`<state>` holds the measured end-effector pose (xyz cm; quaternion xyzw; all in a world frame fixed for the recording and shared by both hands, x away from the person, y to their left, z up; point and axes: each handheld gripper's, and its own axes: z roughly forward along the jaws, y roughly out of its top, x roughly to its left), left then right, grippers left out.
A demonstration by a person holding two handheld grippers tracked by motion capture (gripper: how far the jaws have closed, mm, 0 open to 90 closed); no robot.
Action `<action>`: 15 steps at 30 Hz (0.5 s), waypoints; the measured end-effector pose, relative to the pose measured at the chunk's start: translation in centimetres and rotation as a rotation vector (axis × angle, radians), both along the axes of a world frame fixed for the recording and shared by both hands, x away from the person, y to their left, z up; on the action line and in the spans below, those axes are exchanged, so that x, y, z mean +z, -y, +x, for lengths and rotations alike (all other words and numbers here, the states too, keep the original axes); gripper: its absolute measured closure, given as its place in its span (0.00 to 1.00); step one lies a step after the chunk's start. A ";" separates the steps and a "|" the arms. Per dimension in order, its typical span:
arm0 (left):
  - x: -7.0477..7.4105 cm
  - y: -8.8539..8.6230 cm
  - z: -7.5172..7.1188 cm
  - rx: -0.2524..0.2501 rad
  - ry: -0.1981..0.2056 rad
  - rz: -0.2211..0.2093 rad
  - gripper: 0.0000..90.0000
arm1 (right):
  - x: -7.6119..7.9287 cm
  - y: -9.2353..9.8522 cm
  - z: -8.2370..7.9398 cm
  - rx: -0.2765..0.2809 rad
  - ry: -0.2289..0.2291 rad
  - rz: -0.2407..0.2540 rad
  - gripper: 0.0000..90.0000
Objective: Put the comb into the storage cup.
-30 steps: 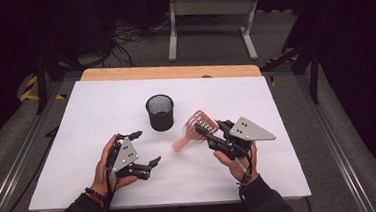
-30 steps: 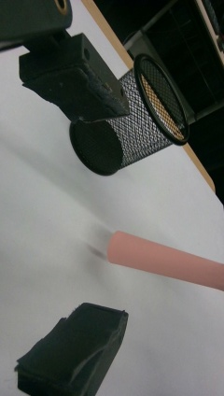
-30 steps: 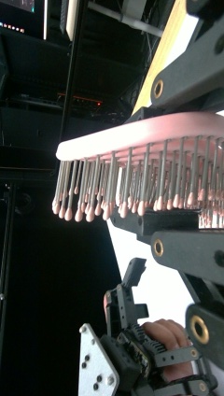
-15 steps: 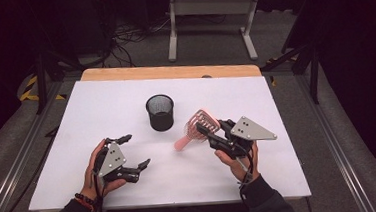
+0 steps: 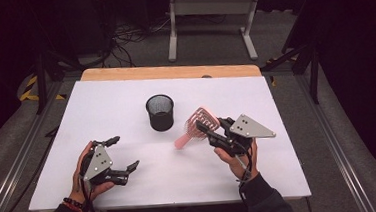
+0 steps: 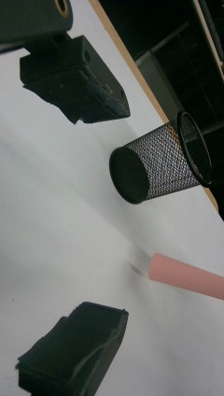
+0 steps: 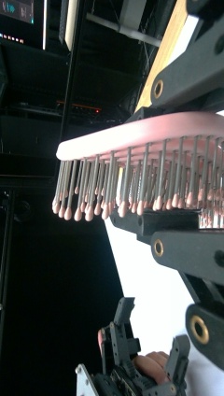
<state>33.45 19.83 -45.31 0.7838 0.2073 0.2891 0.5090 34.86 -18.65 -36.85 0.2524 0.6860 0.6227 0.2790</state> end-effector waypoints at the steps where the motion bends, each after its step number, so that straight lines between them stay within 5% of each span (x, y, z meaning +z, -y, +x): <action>1: 0.0 -0.1 0.0 -0.007 -0.004 -0.004 0.07 | 0.0 0.0 0.0 -0.004 -0.001 0.000 0.70; 15: -0.5 -1.9 -0.1 -0.023 -0.029 -0.012 0.05 | 1.4 -0.9 1.3 -0.023 0.012 -0.006 0.70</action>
